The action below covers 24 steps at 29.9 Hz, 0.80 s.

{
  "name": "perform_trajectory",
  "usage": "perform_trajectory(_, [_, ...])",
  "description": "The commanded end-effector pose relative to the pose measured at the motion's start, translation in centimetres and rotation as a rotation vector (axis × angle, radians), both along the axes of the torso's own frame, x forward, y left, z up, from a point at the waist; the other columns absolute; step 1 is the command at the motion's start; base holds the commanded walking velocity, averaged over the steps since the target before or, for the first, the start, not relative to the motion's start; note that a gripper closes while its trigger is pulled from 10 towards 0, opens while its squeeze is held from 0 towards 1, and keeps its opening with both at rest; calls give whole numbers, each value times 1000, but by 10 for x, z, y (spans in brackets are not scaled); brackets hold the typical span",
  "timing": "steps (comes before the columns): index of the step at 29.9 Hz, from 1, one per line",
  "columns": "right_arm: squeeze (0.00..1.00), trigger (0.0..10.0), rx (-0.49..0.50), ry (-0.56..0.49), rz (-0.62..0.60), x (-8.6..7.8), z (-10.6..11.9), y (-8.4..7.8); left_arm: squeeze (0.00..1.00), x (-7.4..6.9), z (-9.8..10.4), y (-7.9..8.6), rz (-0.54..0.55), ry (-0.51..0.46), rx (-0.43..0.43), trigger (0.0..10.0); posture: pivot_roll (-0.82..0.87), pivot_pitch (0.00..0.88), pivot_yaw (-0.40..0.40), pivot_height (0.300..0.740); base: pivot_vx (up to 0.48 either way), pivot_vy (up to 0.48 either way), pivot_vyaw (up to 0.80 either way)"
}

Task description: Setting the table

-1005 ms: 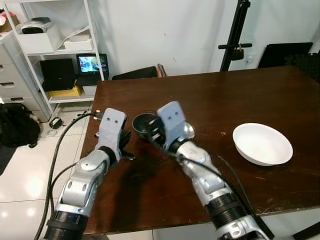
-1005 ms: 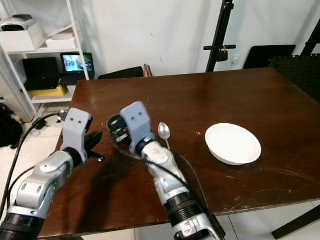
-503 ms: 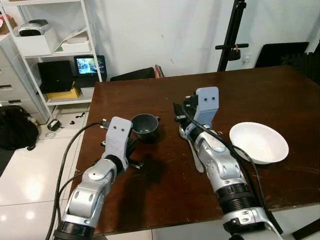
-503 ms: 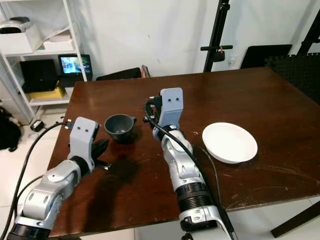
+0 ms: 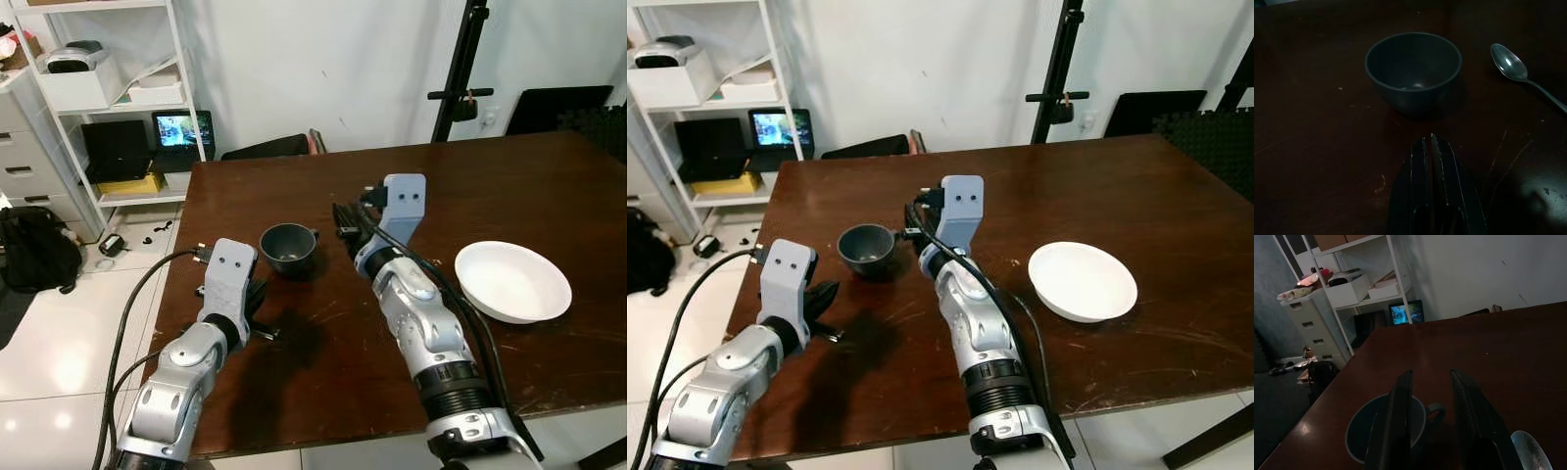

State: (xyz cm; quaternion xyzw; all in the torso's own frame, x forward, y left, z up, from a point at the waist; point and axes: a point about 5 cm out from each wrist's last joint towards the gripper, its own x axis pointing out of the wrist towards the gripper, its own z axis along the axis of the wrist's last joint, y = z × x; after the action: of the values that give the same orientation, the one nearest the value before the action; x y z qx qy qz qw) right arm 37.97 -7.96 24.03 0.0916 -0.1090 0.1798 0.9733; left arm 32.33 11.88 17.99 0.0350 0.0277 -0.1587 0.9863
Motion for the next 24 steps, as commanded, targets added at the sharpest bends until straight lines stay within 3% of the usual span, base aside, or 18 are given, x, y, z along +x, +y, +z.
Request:
perform_trajectory(1, [0, 10000, 9, 11, 17, -2, -1, 4, 0, -2, -5, 2, 1, 15, 19, 10000, -3, 61, 127, 740, 0, 0, 0])
perform_trajectory(24, [0, 10000, 14, 9, 25, -2, 3, 6, 0, -2, -4, 0, -14, 18, 26, 10000, -5, 73, 133, 740, 0, 0, 0])
